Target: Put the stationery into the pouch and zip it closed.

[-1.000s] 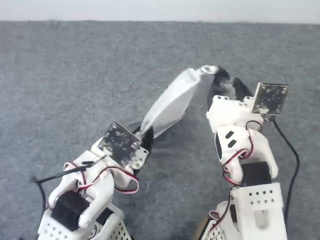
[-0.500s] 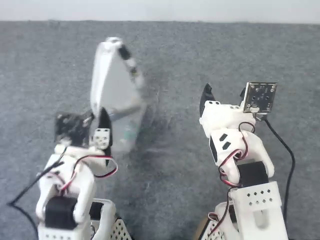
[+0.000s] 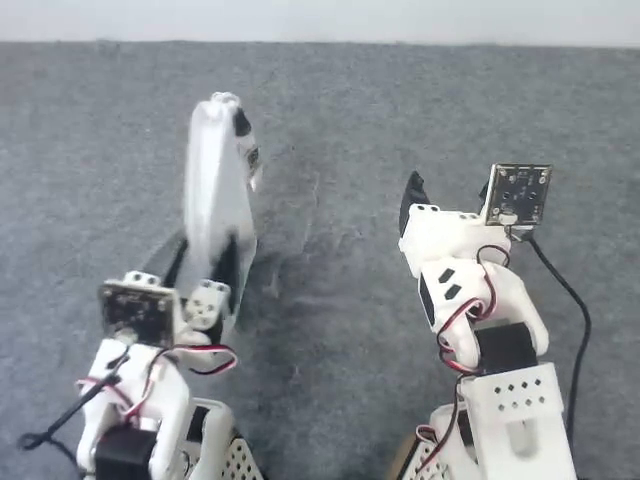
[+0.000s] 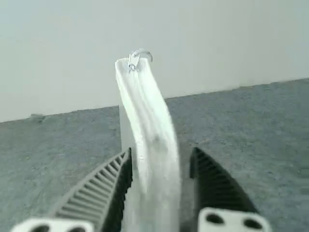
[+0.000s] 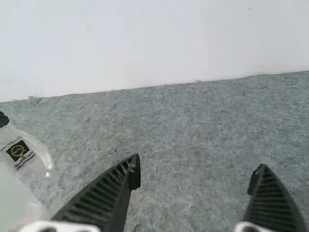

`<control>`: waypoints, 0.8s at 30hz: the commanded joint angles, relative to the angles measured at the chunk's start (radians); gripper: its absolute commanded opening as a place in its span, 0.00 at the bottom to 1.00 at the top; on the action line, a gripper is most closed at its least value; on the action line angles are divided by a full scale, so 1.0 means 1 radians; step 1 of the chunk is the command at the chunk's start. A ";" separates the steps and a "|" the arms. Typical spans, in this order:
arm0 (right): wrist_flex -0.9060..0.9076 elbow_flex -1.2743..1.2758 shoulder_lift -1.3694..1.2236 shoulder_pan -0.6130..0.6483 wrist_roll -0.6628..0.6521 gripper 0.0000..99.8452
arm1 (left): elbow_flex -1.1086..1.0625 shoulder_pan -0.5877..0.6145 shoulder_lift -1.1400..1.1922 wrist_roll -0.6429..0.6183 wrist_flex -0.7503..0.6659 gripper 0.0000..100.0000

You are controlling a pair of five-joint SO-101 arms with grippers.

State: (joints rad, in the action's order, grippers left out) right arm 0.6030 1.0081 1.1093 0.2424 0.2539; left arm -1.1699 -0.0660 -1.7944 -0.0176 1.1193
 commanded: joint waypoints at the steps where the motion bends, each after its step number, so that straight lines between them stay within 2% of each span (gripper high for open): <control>1: 0.007 -0.017 0.001 0.008 0.003 0.34 | 0.015 -0.074 0.028 -0.017 0.005 0.27; 5: 0.007 -0.017 0.001 0.008 0.002 0.34 | 0.061 -0.141 0.028 -0.035 0.055 0.29; 10: 0.048 -0.018 0.073 -0.001 -0.029 0.34 | 0.177 -0.147 0.028 -0.204 0.104 0.35; 13: 0.122 -0.018 0.196 0.007 -0.115 0.34 | 0.226 -0.147 0.028 -0.227 0.107 0.35; 17: 0.205 -0.017 0.374 0.002 -0.158 0.34 | 0.268 -0.146 0.026 -0.226 0.109 0.35; 24: 0.334 -0.017 0.595 -0.001 -0.157 0.34 | 0.361 0.005 -0.034 -0.226 0.133 0.35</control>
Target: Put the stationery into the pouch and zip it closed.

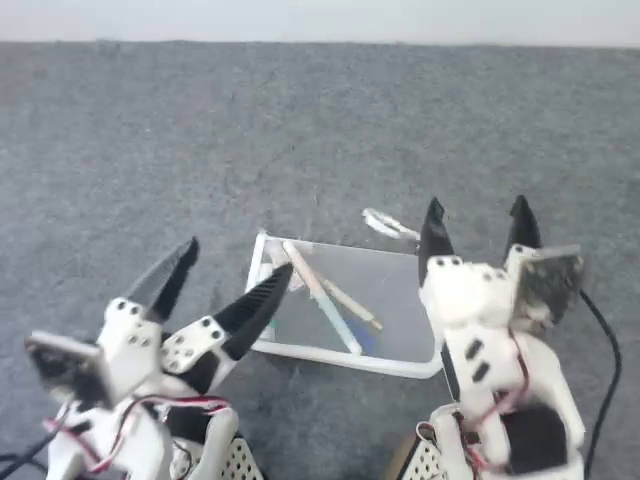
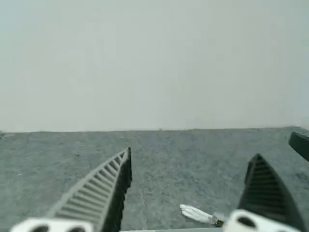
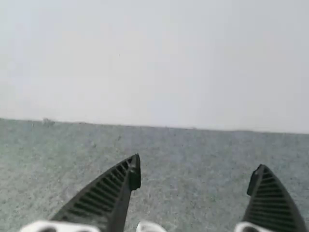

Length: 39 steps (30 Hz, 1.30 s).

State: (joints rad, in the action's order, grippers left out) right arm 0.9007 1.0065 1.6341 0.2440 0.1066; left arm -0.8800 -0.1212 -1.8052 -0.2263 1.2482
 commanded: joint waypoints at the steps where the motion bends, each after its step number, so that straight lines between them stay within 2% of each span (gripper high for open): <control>1: 0.054 -0.014 0.093 -0.002 -0.008 0.34 | 0.074 0.091 -0.020 -0.017 0.000 0.35; 5: 0.153 -0.014 0.162 -0.002 -0.008 0.33 | 0.070 0.166 -0.020 -0.014 0.006 0.35; 7: 0.200 -0.014 0.180 -0.002 -0.006 0.29 | 0.054 0.187 -0.020 -0.012 0.008 0.34; 13: 0.328 -0.014 0.182 -0.002 -0.006 0.00 | -0.061 0.264 -0.020 0.008 0.000 0.20; 16: 0.412 -0.014 0.182 -0.002 -0.005 0.05 | -0.124 0.292 -0.020 0.103 0.006 0.16; 20: 0.484 -0.014 0.182 -0.002 -0.005 0.01 | -0.231 0.322 -0.020 0.184 -0.011 0.09; 24: 0.550 0.008 0.182 -0.004 -0.012 0.01 | -0.354 0.342 -0.020 0.215 -0.054 0.06; 29: 0.519 0.110 0.182 -0.056 -0.014 0.01 | -0.530 0.390 -0.020 0.250 -0.110 0.06; 39: 0.295 0.582 0.182 -0.056 -0.006 0.01 | -0.802 0.417 -0.020 0.244 -0.215 0.06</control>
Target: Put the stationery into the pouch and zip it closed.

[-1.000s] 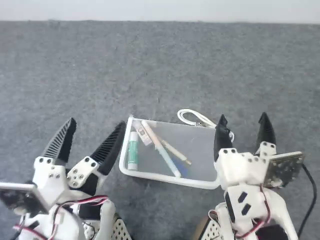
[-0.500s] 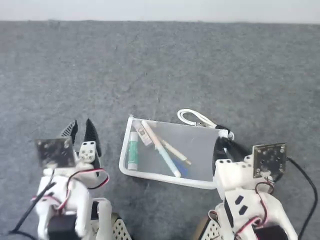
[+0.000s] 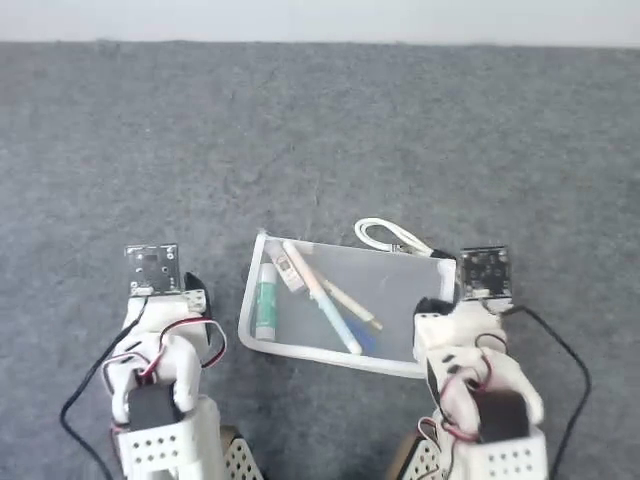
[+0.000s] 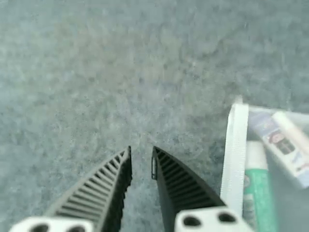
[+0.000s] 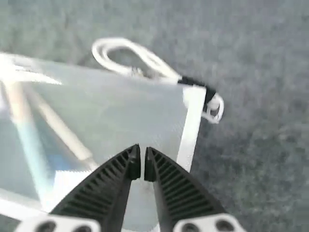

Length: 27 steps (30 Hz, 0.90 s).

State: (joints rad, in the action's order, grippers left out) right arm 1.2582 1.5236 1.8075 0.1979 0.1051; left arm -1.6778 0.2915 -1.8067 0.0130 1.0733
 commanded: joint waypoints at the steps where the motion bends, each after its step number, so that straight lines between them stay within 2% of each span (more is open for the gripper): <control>1: -0.073 0.089 0.008 -0.013 -0.005 0.01 | -0.007 0.005 -0.017 0.005 -0.037 0.06; 7: -0.070 0.160 0.004 -0.018 -0.011 0.01 | -0.007 0.002 -0.014 0.009 0.014 0.07; 11: 0.015 0.160 0.007 -0.033 -0.011 0.01 | -0.007 0.000 -0.014 0.009 0.058 0.06; 16: 0.050 0.160 0.007 -0.251 -0.011 0.01 | -0.007 0.005 -0.014 0.005 0.184 0.06; 20: 0.050 0.160 0.007 -0.409 -0.011 0.01 | -0.007 0.008 -0.014 0.003 0.187 0.06; 23: 0.050 0.160 0.007 -0.475 -0.011 0.01 | -0.007 0.069 -0.014 0.002 0.187 0.06; 27: 0.050 0.160 0.007 -0.492 -0.011 0.01 | -0.007 0.112 -0.014 0.002 0.187 0.06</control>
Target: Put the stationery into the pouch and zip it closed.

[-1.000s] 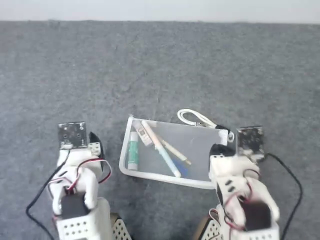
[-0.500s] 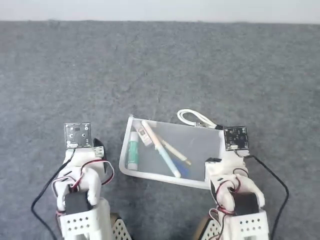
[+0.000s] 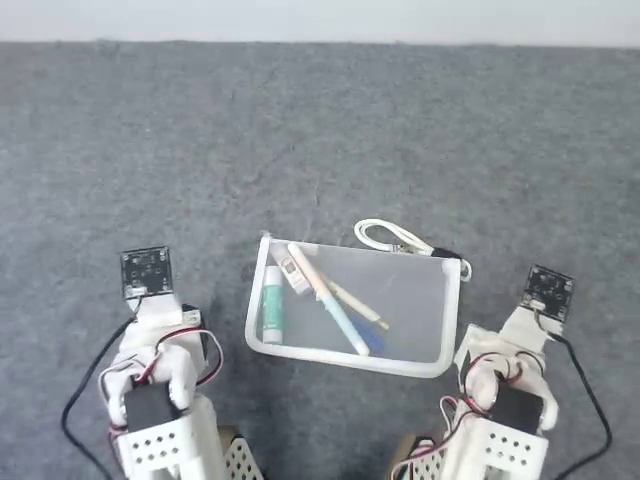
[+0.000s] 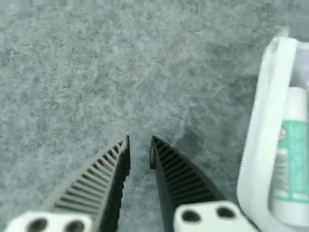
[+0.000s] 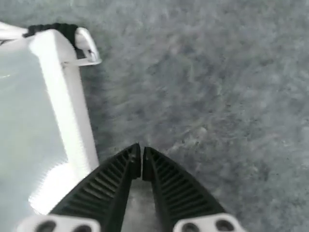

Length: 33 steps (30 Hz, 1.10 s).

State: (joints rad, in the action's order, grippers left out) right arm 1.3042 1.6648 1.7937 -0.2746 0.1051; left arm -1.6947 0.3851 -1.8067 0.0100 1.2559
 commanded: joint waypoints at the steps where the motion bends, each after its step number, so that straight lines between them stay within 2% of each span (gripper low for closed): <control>1: 0.004 0.018 0.021 -0.019 -0.011 0.01 | 0.010 0.017 -0.014 0.005 0.005 0.06; 6: 0.004 0.018 0.021 -0.019 -0.011 0.01 | 0.010 -0.020 -0.014 0.012 0.005 0.06; 33: 0.004 0.018 0.021 -0.019 -0.011 0.01 | 0.010 -0.018 -0.014 0.009 0.005 0.06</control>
State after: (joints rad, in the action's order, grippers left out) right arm 1.3042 1.6648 1.7937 -0.2793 0.1051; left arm -1.6947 0.3713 -1.8067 0.0130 1.2559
